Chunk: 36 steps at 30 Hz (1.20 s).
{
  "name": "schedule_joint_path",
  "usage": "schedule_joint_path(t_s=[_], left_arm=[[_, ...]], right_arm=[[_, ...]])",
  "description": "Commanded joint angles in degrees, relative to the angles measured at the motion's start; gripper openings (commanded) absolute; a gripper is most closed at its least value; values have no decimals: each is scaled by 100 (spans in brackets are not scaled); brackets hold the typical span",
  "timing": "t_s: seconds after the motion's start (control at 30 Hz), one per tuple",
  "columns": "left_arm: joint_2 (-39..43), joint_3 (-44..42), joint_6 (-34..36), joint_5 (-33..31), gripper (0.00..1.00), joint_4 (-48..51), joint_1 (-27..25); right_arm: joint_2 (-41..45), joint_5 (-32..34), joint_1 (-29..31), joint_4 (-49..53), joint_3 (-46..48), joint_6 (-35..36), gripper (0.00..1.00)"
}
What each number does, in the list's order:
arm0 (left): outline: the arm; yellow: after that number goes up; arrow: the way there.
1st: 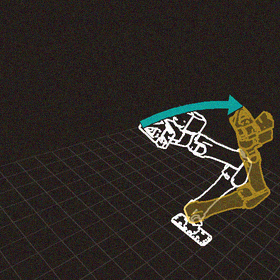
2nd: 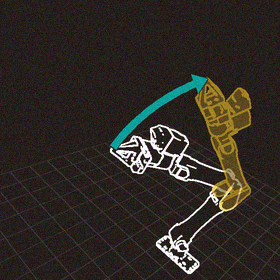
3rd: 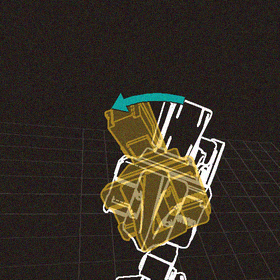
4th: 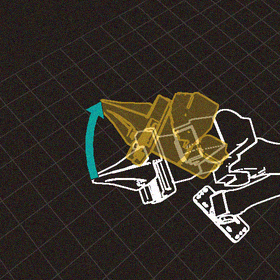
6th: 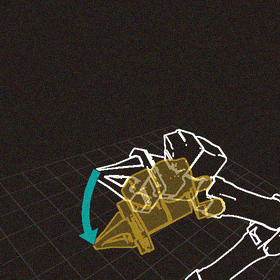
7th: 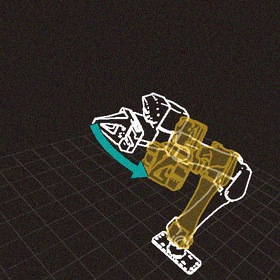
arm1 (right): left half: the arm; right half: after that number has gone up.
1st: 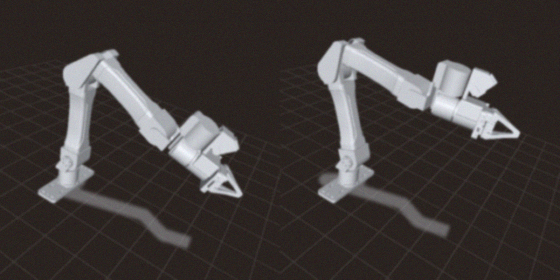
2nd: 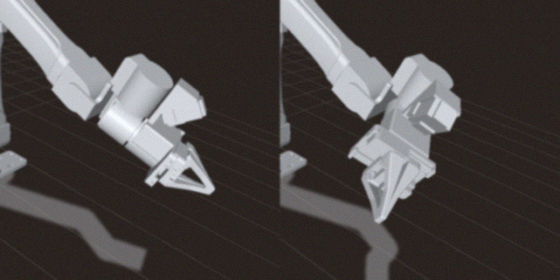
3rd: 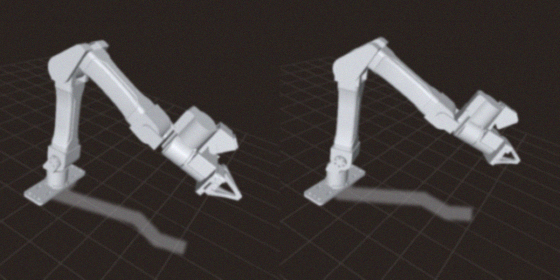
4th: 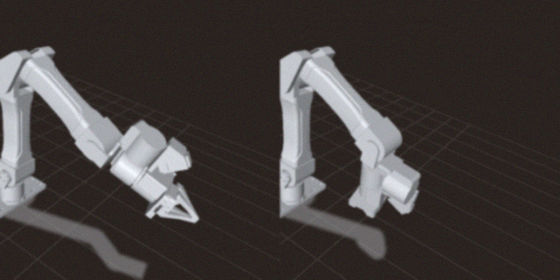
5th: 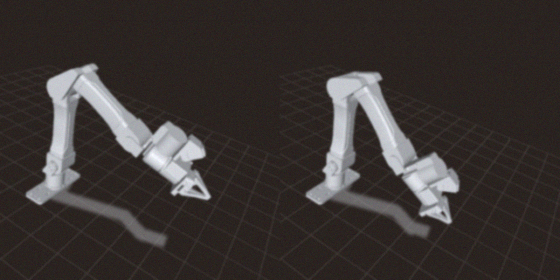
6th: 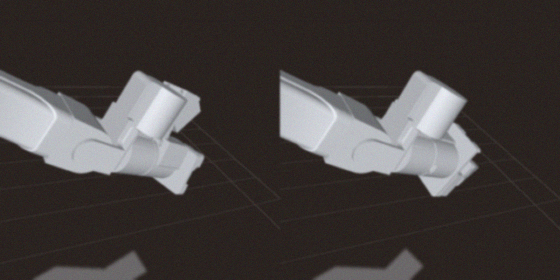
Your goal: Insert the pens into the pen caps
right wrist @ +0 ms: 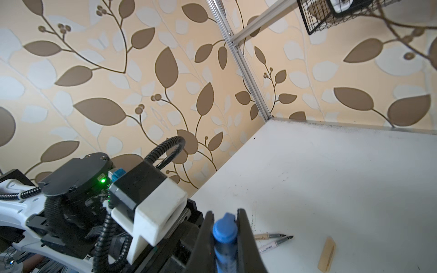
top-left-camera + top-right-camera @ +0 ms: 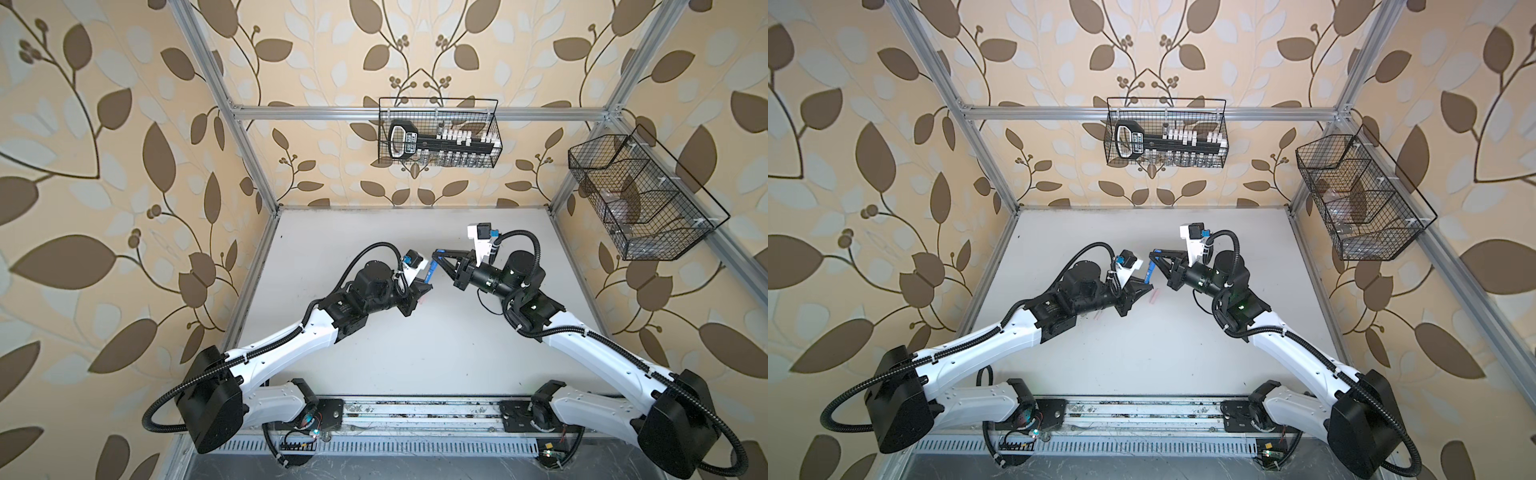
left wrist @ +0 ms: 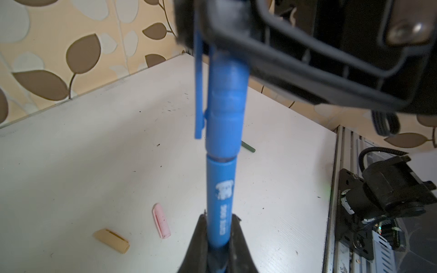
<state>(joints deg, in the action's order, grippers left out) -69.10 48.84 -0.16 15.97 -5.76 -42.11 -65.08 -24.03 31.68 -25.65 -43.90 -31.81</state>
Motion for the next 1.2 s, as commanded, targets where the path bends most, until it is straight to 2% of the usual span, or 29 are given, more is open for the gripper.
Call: schedule_joint_path(t_s=[0.0,0.1,0.23,0.33,0.47,0.57,0.67,0.77,0.83,0.97,1.17], left_arm=[[195,1066,-203,-256,0,-2353,414],[132,1258,-99,-130,0,-2086,475],[-96,1365,143,335,0,-1153,459],[-216,935,115,400,0,-769,363],[-187,169,-300,510,0,-911,285],[-121,-191,-537,507,0,-1023,201],[-88,-427,-663,496,0,-989,71],[-28,-626,-790,447,0,-1011,-21],[63,-753,-853,432,0,-1106,-75],[235,-849,-899,363,0,-1155,-179],[395,-876,-993,587,0,-1178,-193]], right_arm=[[-246,-1148,511,1329,321,-122,0],[-211,-1177,572,1456,304,-64,0],[56,-1081,431,2076,-45,271,0],[246,-1128,150,2508,-359,510,0],[333,-1309,-163,2969,-714,778,0],[466,-1249,-279,3154,-777,925,35],[890,-1033,-486,3025,-567,855,54],[1318,-1007,-682,2545,-185,615,60],[1325,-1104,-707,2472,-110,539,61],[1049,-1319,-660,2041,22,251,61],[523,-1394,-360,1963,-220,371,62]])
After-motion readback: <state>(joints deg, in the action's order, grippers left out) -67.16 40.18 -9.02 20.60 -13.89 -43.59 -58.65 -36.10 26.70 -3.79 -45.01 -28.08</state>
